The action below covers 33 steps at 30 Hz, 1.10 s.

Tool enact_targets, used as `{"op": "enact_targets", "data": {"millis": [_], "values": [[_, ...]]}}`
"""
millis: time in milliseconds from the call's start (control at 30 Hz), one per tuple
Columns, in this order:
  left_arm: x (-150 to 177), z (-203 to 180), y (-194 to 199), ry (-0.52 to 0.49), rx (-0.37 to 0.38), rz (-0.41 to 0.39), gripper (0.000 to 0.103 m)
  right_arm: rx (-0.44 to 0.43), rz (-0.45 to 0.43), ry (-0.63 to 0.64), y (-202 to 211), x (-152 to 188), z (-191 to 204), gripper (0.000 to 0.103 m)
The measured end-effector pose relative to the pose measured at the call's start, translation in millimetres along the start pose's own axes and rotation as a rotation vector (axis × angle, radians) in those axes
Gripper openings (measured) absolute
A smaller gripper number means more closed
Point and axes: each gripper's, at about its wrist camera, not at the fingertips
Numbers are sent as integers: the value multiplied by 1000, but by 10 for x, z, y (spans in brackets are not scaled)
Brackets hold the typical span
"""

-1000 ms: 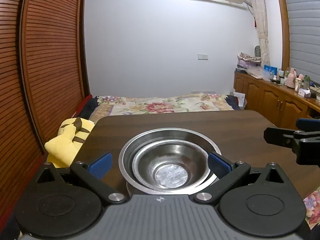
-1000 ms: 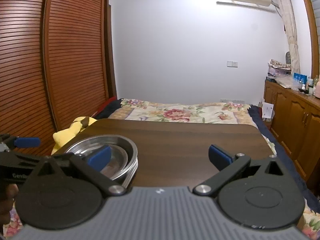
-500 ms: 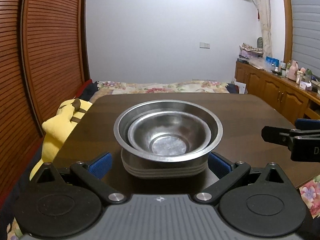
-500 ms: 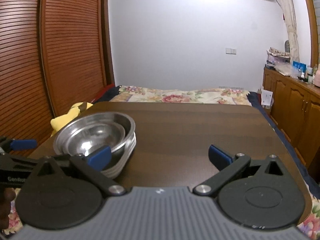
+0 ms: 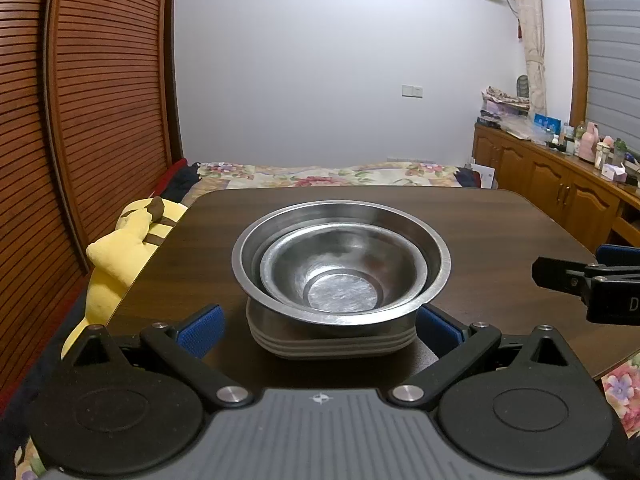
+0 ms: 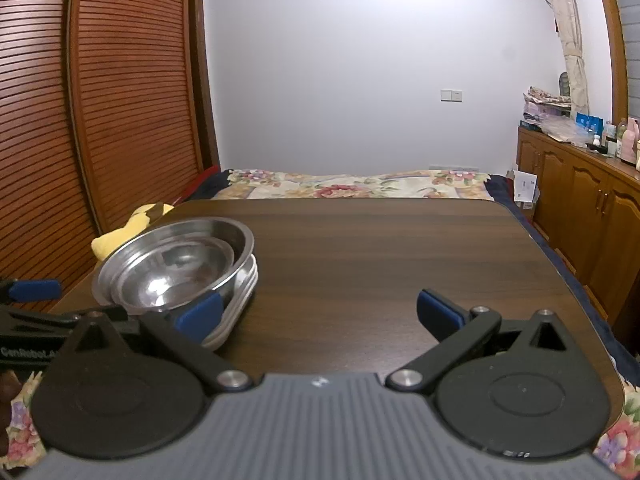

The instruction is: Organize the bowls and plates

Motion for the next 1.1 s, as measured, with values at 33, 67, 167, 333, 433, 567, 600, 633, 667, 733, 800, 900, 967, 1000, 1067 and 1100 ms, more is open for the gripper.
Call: {"op": "enact_targets", "data": {"millis": [33,67,167,333,433,567,600,633,667,733,800,900,967,1000,1067,1100], "values": [[0,0,0,0,-1,0,103,-1,0,-1,-1,0,-4,103],[0,0,0,0,0,-1,103,-1,0,-1,-1,1,-3,103],[1,3,4,0,-2,-2,103,-1,1,-3,-7,7,-10,103],[4,12,6,1,-3,-2,103,0,1,-4,-16,16,-32,103],[4,11,6,0,-3,-2,103,0,1,-5,-22,17,-38,103],[-6,29,13,-1,-4,-6,103,-1,6,-10,-26,17,-49,103],[-9,35,14,-1,-5,-7,103,0,6,-10,-28,8,-48,103],[-14,39,13,-1,-6,-8,103,1,4,-10,-22,7,-50,103],[-17,39,15,-2,-6,-9,103,1,3,-10,-23,4,-49,103],[-19,44,16,-2,-7,-10,103,2,1,-10,-17,4,-50,103],[-26,42,17,-3,-7,-12,103,3,1,-11,-17,5,-54,103],[-36,44,26,-4,-7,-18,103,4,-1,-13,-15,4,-56,103],[-42,42,32,-5,-9,-20,103,6,-3,-15,-14,2,-56,103],[-47,41,30,-5,-9,-21,103,7,-5,-16,-11,3,-60,103],[-51,37,30,-6,-11,-24,103,10,-9,-15,-4,2,-61,103],[-53,36,30,-6,-11,-25,103,11,-12,-15,0,3,-63,103]]}}
Point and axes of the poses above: each gripper's, at about its wrist camera, not at the fingertips, and y roughly against the way its jaws point, z to its left, x to its underside, and after that the axes turned 12 degrees about x, right-handed
